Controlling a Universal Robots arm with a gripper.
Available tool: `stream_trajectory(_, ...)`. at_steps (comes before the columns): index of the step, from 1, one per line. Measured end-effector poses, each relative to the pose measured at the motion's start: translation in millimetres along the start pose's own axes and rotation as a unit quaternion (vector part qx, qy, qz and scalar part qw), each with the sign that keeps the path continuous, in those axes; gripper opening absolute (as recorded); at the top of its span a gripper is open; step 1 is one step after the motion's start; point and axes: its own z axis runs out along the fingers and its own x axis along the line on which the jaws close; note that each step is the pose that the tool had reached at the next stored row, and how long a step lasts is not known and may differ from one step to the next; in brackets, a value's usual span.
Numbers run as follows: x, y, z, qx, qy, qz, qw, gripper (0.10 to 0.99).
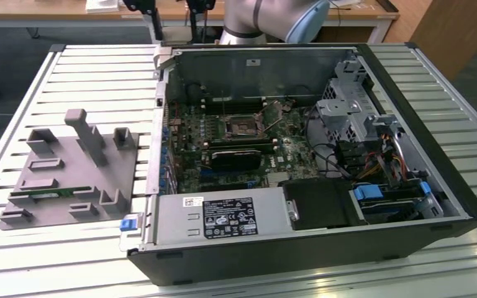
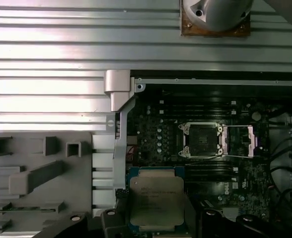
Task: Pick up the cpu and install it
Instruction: 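Pick up the cpu and move it towards the insertion slot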
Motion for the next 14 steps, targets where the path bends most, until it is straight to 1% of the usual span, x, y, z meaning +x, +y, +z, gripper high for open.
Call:
stream_trajectory(5,-22.1,1.7,1.8,0.0000,0.0000,0.000,1.0000,0.529)
stream_trajectory(14,-58.1,8.4,5.1,0.0000,0.0000,0.000,1.0000,0.529)
